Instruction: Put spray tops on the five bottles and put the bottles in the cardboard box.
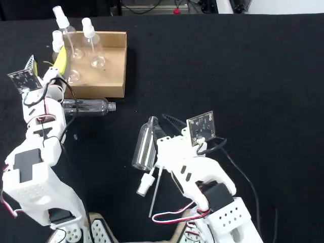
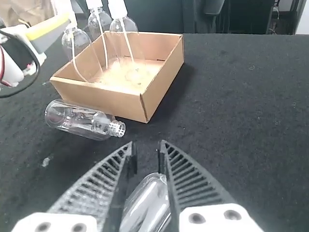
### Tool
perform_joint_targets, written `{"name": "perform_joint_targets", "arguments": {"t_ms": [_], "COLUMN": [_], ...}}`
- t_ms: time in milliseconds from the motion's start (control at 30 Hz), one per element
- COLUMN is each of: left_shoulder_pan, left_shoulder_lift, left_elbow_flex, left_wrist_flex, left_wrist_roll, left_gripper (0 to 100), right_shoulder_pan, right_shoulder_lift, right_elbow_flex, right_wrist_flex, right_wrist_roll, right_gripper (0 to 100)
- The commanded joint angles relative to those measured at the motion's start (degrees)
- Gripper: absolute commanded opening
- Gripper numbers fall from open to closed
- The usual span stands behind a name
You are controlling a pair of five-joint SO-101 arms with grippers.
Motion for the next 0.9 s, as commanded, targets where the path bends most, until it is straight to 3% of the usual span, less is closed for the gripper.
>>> {"name": "perform_joint_targets", "arguments": {"t_ms": [0,433,500,600,767,867], "left_shoulder_pan": [-0.3,-0.5,-0.5,-0.5,-0.5,-0.8], "left_shoulder_lift": [-3.6,-13.9,-17.6,-24.9,-40.4,-47.9], "left_elbow_flex": [0.6,12.4,13.9,13.5,8.4,6.0], "left_wrist_flex": [0.2,0.3,3.6,18.1,54.3,71.0], "left_wrist_roll": [0.6,0.4,0.4,0.4,0.4,0.2], "left_gripper": [33,32,32,32,33,33], "right_shoulder_pan": [1.1,1.1,1.1,1.1,1.1,1.1], "right_shoulder_lift": [-1.0,-1.0,-1.0,-1.0,-1.0,-1.0], "right_elbow_flex": [-0.3,-0.3,-0.3,-0.4,-0.4,-0.4], "right_wrist_flex": [-1.5,-1.3,-1.3,-1.3,-1.3,-1.3], "right_wrist_roll": [-0.2,-0.2,-0.2,-0.2,-0.2,-0.2], "right_gripper": [8.2,8.2,8.2,8.2,8.2,8.2]}}
